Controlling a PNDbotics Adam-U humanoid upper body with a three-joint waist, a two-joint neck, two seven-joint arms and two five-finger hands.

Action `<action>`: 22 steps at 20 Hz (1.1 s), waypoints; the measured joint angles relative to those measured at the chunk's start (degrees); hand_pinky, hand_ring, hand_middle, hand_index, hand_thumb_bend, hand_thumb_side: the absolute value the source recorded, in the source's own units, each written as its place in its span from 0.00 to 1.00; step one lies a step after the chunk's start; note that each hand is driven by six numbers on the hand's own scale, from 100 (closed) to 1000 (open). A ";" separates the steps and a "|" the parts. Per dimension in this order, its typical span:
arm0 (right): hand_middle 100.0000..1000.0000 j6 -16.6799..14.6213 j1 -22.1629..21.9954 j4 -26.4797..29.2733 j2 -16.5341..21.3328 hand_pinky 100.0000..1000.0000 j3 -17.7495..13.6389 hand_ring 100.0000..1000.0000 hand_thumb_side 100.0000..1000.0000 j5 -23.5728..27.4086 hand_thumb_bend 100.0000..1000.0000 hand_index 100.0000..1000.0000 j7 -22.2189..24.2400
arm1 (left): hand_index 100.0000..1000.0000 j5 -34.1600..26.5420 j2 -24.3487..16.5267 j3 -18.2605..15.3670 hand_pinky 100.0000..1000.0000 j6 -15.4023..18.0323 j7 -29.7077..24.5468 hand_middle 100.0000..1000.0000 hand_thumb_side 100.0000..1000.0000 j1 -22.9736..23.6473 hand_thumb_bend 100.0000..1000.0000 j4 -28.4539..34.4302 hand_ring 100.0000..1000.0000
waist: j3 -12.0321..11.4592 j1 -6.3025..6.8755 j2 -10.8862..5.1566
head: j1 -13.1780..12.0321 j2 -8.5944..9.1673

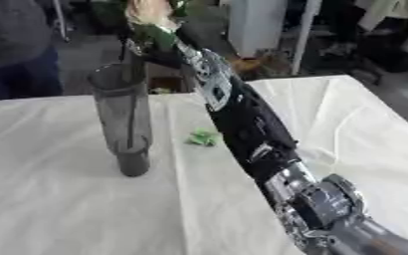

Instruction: Arrange flowers into the vase.

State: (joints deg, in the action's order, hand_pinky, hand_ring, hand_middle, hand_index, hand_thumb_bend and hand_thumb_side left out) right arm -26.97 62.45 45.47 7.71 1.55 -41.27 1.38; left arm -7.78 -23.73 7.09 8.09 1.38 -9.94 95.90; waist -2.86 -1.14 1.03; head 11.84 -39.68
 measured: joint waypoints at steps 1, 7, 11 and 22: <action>0.23 -0.12 -0.12 0.00 0.17 0.30 0.18 0.35 0.93 0.00 0.36 0.38 0.38 | 0.86 0.00 0.00 0.00 0.87 0.01 0.01 0.77 0.94 0.02 1.00 0.00 0.65 | 0.04 0.00 0.00 | -0.06 0.00; 0.37 -1.55 -1.33 -0.02 0.72 0.43 1.33 0.47 0.97 -0.77 0.48 0.50 3.97 | 0.86 0.01 -0.01 -0.05 0.87 0.07 0.08 0.77 0.94 0.18 1.00 0.00 0.65 | 0.07 -0.05 0.01 | -0.13 0.00; 0.47 -3.30 -1.76 -0.01 1.40 0.53 2.03 0.55 0.97 -2.06 0.53 0.57 9.13 | 0.86 0.02 -0.02 -0.27 0.87 0.07 0.10 0.77 0.94 0.29 1.00 -0.01 0.65 | 0.13 -0.15 0.03 | -0.13 0.00; 0.55 -4.90 -2.53 1.06 3.43 0.62 1.98 0.61 0.99 -0.44 0.55 0.62 18.54 | 0.86 0.10 -0.03 -0.30 0.87 0.03 0.20 0.77 0.94 0.38 1.00 -0.02 0.65 | 0.44 -0.31 0.04 | -0.22 0.00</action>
State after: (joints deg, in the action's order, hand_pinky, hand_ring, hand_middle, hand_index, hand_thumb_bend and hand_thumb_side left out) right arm -31.87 59.91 46.53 11.14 3.53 -41.71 19.93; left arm -7.68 -23.76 6.79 8.12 1.58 -9.56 95.88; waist -2.42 -1.45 1.06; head 11.62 -39.68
